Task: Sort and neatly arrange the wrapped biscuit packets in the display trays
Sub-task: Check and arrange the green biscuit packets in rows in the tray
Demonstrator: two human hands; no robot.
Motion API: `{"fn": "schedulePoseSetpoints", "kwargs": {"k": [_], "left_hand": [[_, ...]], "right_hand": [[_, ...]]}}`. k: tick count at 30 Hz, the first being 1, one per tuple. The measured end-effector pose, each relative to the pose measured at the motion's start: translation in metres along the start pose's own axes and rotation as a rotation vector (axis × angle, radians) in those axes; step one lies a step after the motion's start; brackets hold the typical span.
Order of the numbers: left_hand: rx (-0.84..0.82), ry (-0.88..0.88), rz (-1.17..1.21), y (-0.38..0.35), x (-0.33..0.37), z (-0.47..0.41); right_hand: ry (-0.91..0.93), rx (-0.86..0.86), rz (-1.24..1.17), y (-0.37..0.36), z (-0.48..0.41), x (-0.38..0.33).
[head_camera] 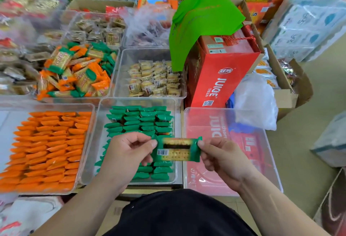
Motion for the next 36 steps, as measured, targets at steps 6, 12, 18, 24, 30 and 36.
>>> {"fn": "schedulePoseSetpoints", "kwargs": {"k": [6, 12, 18, 24, 30, 36], "left_hand": [[-0.175, 0.328, 0.495, -0.003, -0.021, -0.01], [-0.194, 0.326, 0.369, 0.002, -0.023, -0.008], [-0.128, 0.19, 0.144, 0.001, -0.013, -0.003], [-0.09, 0.059, 0.01, -0.005, -0.019, -0.004], [0.021, -0.23, -0.06, 0.002, -0.01, 0.002], [0.124, -0.463, -0.201, 0.019, -0.001, 0.005]], "right_hand": [[-0.15, 0.033, -0.195, -0.006, -0.005, 0.012], [-0.096, 0.083, -0.023, -0.006, -0.005, 0.007], [0.157, 0.058, 0.059, -0.01, 0.002, -0.019], [0.438, -0.008, 0.241, -0.017, 0.012, -0.031], [0.598, -0.17, 0.613, -0.036, 0.021, -0.038], [0.566, -0.096, 0.611, -0.032, 0.01, -0.029]]}}
Point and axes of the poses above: each hand's wrist, its own z-axis away from the middle knuckle, its own y-axis out of the back of the hand, x = y × z, the point moved 6 cm from there along -z, towards the middle knuckle, and after that the axes turned 10 degrees about -x, right-handed, at the moved point
